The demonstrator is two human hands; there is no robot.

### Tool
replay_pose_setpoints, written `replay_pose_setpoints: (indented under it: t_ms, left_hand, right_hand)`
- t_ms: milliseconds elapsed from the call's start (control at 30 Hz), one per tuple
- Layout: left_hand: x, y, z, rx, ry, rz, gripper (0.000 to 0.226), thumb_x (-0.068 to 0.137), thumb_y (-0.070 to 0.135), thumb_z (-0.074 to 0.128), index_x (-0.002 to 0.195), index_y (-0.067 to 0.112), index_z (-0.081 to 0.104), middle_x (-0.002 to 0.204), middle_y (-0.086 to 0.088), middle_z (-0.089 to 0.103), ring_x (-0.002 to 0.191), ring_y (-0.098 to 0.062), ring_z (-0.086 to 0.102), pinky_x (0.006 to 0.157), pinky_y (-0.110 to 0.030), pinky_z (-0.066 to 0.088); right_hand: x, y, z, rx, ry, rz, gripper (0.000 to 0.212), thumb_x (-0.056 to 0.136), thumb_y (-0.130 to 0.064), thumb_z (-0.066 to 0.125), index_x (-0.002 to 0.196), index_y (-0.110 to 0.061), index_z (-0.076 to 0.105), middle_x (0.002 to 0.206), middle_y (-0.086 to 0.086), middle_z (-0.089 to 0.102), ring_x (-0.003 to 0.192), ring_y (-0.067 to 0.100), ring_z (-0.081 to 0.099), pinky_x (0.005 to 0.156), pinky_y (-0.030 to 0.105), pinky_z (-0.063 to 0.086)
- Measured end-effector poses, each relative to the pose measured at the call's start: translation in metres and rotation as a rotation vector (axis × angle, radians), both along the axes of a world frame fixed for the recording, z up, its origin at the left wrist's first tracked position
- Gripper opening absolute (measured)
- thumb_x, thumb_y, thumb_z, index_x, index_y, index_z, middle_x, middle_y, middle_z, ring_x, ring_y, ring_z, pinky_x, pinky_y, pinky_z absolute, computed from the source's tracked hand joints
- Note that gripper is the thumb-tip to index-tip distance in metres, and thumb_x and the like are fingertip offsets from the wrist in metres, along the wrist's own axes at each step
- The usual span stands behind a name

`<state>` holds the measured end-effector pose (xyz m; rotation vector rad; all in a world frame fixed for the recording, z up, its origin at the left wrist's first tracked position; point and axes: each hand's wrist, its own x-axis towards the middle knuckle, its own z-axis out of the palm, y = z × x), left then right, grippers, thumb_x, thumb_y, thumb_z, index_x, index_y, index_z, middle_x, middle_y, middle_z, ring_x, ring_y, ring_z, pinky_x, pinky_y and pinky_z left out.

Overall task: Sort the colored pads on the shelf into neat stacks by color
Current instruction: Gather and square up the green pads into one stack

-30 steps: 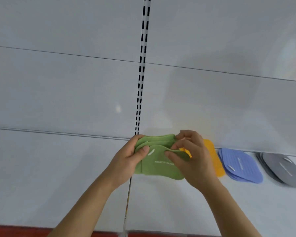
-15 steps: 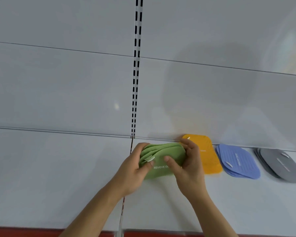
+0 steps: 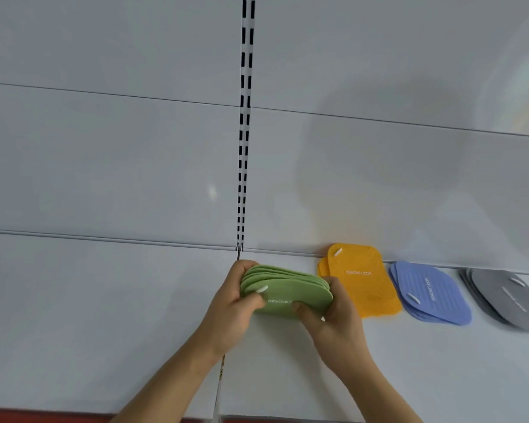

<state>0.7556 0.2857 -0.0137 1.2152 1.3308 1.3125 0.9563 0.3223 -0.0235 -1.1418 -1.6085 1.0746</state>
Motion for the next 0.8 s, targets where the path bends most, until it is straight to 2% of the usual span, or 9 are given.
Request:
replay_pose_setpoints:
  t_ms: [100,233,333,400,500,600,667,733,800]
  left_hand:
    - [0.007,0.004,0.003,0.019,-0.012,0.025,0.030,0.079,0.014,0.058,0.108,0.020,0.062,0.105,-0.009,0.071,0.095,-0.014,0.064,0.087,-0.037,0.049]
    - [0.020,0.006,0.008,0.095,-0.009,0.119,0.026,0.083,0.011,0.059,0.106,0.022,0.064,0.100,-0.009,0.070,0.097,-0.031,0.065,0.087,-0.043,0.052]
    - [0.011,0.010,0.000,0.037,0.037,0.106,0.032,0.077,0.010,0.060,0.102,0.029,0.067,0.097,-0.008,0.073,0.095,-0.032,0.067,0.085,-0.046,0.054]
    - [0.006,0.011,-0.006,-0.025,0.067,0.064,0.030,0.074,0.012,0.059,0.098,0.029,0.065,0.095,-0.011,0.072,0.086,-0.023,0.065,0.079,-0.042,0.051]
    - [0.014,0.015,-0.007,-0.046,0.080,0.108,0.030,0.071,0.014,0.059,0.100,0.021,0.060,0.091,-0.008,0.069,0.081,-0.019,0.061,0.073,-0.034,0.047]
    - [0.021,0.017,-0.005,-0.040,0.063,0.135,0.034,0.074,0.018,0.061,0.108,0.023,0.062,0.101,-0.001,0.072,0.096,-0.021,0.067,0.083,-0.037,0.053]
    - [0.019,0.015,-0.008,-0.028,0.093,0.133,0.034,0.077,0.018,0.059,0.111,0.026,0.062,0.103,0.004,0.073,0.100,-0.017,0.068,0.088,-0.038,0.053]
    - [0.018,0.014,-0.008,-0.009,0.131,0.129,0.037,0.078,0.017,0.056,0.113,0.028,0.063,0.105,0.009,0.074,0.102,-0.011,0.068,0.088,-0.033,0.053]
    - [0.022,0.016,-0.007,0.015,0.115,0.141,0.040,0.078,0.014,0.055,0.115,0.027,0.062,0.107,0.010,0.073,0.104,-0.009,0.068,0.087,-0.026,0.053]
  right_hand:
    - [0.001,0.001,0.004,0.004,-0.021,-0.014,0.032,0.086,-0.007,0.078,0.100,-0.031,0.062,0.088,-0.010,0.073,0.080,0.010,0.067,0.067,0.024,0.052]
    - [-0.006,0.001,0.006,0.023,0.058,-0.071,0.031,0.090,-0.005,0.075,0.105,-0.026,0.059,0.089,-0.011,0.071,0.081,0.009,0.068,0.067,0.018,0.051]
    - [-0.005,0.003,0.006,-0.008,0.076,-0.055,0.033,0.086,-0.003,0.079,0.103,-0.026,0.062,0.089,-0.006,0.073,0.083,0.013,0.069,0.071,0.028,0.055]
    - [-0.004,0.005,0.004,-0.031,0.096,-0.032,0.036,0.084,-0.001,0.081,0.101,-0.028,0.065,0.092,-0.003,0.075,0.087,0.016,0.071,0.075,0.035,0.058]
    - [-0.009,0.007,0.006,-0.019,0.102,-0.029,0.035,0.084,0.001,0.080,0.105,-0.024,0.064,0.091,-0.003,0.074,0.085,0.014,0.070,0.072,0.029,0.057]
    - [-0.010,0.007,0.009,0.002,0.112,-0.055,0.035,0.088,0.002,0.075,0.108,-0.025,0.065,0.096,-0.008,0.075,0.090,0.011,0.071,0.075,0.026,0.056]
    - [-0.004,0.009,0.008,-0.009,0.108,-0.071,0.035,0.087,-0.001,0.077,0.106,-0.029,0.066,0.097,-0.008,0.076,0.092,0.013,0.072,0.079,0.035,0.059]
    - [0.000,0.011,0.005,-0.022,0.093,-0.062,0.033,0.087,-0.004,0.078,0.102,-0.032,0.067,0.096,-0.005,0.076,0.091,0.017,0.071,0.082,0.046,0.059]
    - [-0.003,0.010,0.004,-0.016,0.114,-0.056,0.038,0.089,-0.003,0.076,0.103,-0.037,0.066,0.099,-0.004,0.076,0.095,0.018,0.071,0.084,0.048,0.059]
